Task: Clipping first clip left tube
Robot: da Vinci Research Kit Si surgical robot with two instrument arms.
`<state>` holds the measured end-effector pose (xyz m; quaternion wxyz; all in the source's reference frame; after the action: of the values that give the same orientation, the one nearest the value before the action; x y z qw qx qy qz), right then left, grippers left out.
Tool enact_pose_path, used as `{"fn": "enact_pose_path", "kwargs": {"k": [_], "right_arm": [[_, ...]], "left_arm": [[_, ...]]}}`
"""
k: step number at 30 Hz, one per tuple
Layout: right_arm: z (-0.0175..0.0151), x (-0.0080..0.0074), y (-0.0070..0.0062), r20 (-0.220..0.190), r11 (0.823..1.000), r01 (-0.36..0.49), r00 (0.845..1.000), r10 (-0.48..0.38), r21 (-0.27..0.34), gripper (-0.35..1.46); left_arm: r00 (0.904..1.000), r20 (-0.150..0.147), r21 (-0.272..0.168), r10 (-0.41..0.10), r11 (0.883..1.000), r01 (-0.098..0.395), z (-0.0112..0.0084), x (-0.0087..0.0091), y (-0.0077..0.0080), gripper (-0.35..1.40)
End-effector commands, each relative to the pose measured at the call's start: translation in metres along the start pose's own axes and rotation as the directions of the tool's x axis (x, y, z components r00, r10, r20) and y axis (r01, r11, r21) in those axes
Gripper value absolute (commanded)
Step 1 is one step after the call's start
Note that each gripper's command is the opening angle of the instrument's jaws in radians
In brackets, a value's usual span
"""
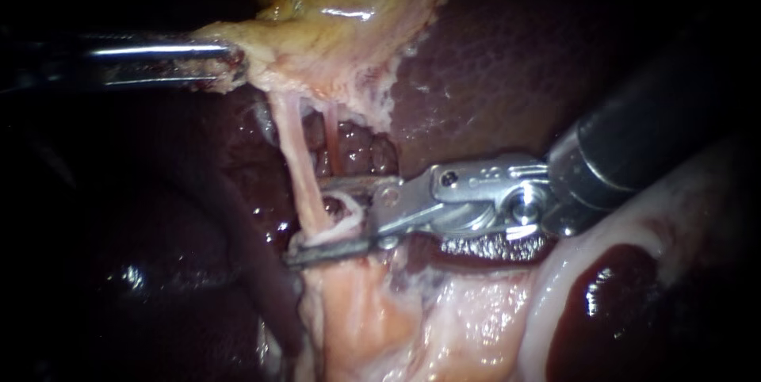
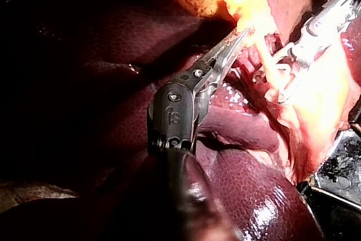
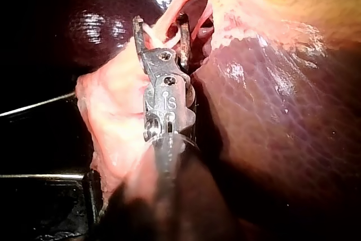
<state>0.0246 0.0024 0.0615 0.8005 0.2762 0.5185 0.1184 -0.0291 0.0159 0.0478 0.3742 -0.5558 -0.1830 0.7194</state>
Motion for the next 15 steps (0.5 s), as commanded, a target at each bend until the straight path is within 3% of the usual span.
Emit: {"fn": "enact_pose_path", "kwargs": {"k": [1, 8, 15], "right_arm": [[0.0002, 0.0000, 0.0000, -0.005, 1.000, -0.003, 1.000, 0.003, 0.000, 0.48], [0.0011, 0.0007, -0.0002, -0.057, 0.999, -0.035, 0.998, 0.037, 0.034, 0.48], [0.0011, 0.0019, -0.0021, -0.080, 0.990, -0.108, 0.990, 0.116, 0.094, 0.48]], "left_arm": [[1.0000, 0.000, 0.000, 0.000, 1.000, 0.000, 0.0001, -0.0001, 0.0000, -0.35], [1.0000, 0.000, 0.001, 0.001, 1.000, -0.001, 0.0002, -0.0002, 0.0000, -0.35], [1.0000, -0.001, 0.002, 0.001, 1.000, -0.001, 0.0004, -0.0002, 0.0000, -0.35]]}}
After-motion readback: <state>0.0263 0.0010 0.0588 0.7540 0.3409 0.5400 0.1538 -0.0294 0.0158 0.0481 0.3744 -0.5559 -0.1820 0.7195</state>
